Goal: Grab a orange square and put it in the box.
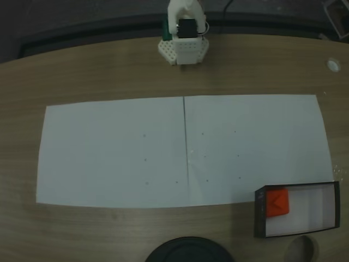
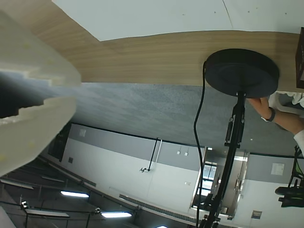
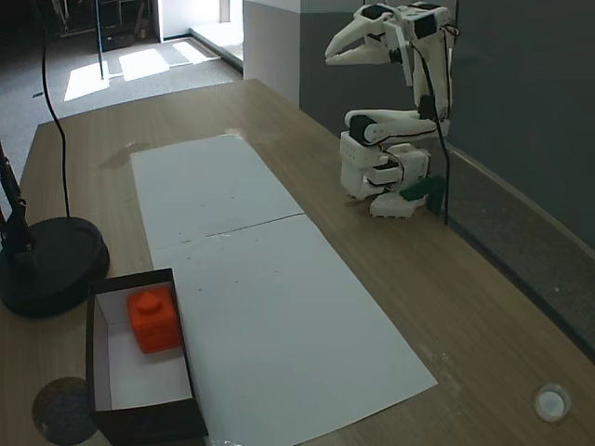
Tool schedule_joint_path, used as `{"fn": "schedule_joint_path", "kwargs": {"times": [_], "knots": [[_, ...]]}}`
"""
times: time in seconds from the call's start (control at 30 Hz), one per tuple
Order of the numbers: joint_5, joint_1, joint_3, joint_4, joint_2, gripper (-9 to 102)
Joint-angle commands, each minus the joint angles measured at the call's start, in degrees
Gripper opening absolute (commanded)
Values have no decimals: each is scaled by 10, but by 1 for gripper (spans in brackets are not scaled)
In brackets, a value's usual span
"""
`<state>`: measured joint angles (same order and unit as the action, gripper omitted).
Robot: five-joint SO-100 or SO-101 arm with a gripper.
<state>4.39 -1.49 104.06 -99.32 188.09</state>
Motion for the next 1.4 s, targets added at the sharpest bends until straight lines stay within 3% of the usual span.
{"fn": "schedule_joint_path", "kwargs": {"times": [0.0, 0.4, 0.83, 1.23, 1.37], "knots": [[0, -4, 26, 25, 19, 0], [-1, -5, 216, 183, 114, 0], [-51, -4, 526, 418, 111, 0], [-21, 4, 715, 420, 111, 0], [-21, 50, 709, 366, 111, 0]]}}
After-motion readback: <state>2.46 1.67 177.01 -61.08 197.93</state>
